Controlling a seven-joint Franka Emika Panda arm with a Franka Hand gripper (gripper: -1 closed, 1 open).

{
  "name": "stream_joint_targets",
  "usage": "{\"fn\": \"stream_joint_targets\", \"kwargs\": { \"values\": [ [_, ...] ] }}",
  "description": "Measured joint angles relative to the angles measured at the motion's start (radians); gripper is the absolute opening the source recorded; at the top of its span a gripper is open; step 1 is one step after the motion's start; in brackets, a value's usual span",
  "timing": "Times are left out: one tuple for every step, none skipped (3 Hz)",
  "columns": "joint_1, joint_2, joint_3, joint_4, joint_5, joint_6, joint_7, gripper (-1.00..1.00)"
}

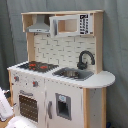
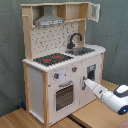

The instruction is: Play with the kitchen

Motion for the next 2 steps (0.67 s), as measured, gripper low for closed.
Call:
{"fn": "stream_joint_targets", "kwargs": {
  "values": [
    [-0.016,-0.002,0.016,-0.007,-0.001,0.019,0.099,1.0],
    [-0.033,-0.006,0.029,-0.017,-0.002,0.047,0.198,1.0]
  ]
}}
